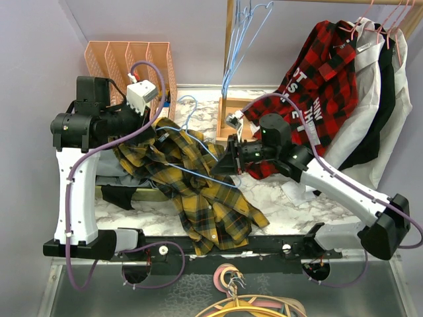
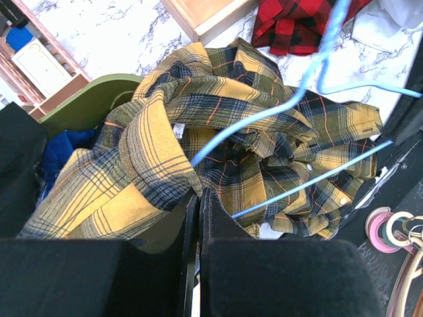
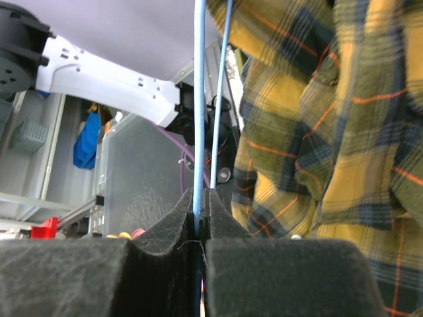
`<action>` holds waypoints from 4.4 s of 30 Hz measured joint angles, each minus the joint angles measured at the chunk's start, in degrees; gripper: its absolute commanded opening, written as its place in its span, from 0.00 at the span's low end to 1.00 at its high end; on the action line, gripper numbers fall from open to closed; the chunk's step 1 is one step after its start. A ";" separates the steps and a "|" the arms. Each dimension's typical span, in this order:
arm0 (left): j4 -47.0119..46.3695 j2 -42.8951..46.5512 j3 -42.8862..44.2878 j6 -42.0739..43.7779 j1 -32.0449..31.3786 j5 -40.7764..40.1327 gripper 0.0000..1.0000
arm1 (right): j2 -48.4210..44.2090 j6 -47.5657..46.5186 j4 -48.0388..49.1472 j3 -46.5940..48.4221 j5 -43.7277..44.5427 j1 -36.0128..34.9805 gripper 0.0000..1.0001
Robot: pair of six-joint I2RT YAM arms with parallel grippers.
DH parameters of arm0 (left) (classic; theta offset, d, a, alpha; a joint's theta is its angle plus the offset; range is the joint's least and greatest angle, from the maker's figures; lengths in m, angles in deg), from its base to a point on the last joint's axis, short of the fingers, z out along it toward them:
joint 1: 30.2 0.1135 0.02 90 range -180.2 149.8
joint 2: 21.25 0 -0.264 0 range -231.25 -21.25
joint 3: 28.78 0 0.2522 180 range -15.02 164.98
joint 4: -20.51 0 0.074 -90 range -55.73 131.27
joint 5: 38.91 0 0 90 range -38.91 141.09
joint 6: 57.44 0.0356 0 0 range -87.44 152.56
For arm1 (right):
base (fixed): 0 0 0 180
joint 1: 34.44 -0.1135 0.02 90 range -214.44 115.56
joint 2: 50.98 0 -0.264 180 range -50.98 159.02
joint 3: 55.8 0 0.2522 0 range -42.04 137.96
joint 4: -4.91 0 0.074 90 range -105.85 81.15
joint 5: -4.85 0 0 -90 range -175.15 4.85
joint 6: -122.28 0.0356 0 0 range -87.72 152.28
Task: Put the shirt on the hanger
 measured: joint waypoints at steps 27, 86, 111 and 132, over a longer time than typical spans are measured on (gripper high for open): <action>-1.95 1.81 -10.86 -0.66 0.04 0.42 0.99 | 19.10 -2.14 7.65 8.87 2.75 -1.25 0.01; 3.08 -13.79 -9.20 55.23 14.56 22.21 0.90 | 24.20 -6.97 14.36 5.07 6.95 -1.99 0.01; 2.10 -15.98 -13.42 59.60 7.98 17.84 0.00 | 24.44 -6.88 13.68 6.05 7.28 -2.05 0.01; -2.45 -0.68 -13.86 44.65 7.78 22.05 0.00 | 6.40 -6.82 12.87 6.67 19.26 -1.90 0.99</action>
